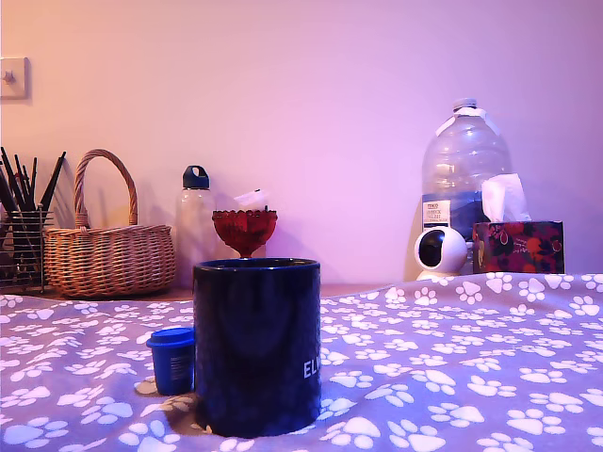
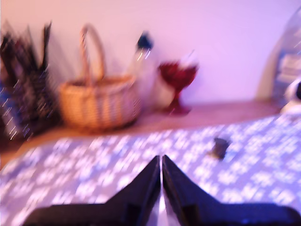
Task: Pick the coffee capsule and then drop it inside the coffee cup in front of you
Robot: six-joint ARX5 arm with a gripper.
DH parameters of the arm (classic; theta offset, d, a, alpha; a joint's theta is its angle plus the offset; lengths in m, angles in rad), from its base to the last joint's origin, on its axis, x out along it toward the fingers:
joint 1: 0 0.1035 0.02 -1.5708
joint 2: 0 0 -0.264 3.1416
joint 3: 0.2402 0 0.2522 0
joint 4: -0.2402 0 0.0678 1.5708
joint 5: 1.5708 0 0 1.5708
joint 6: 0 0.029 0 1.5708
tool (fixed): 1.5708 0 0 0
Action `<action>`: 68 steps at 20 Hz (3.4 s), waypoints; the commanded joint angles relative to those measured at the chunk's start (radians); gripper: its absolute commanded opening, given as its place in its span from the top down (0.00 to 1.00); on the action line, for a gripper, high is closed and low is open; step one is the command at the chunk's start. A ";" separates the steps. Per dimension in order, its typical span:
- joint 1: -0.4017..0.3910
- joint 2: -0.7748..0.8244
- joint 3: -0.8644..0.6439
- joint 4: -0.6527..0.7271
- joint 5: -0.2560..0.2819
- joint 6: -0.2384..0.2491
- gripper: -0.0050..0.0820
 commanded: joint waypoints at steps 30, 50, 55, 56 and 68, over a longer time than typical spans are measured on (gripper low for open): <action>-0.259 0.446 0.218 0.088 0.220 -0.039 0.95; -0.365 0.538 0.217 0.002 0.197 0.043 0.27; -0.393 0.702 0.217 0.009 0.198 0.106 0.27; -0.396 0.730 0.217 0.009 0.203 0.116 0.27; -0.399 0.863 0.135 0.211 0.185 0.164 0.27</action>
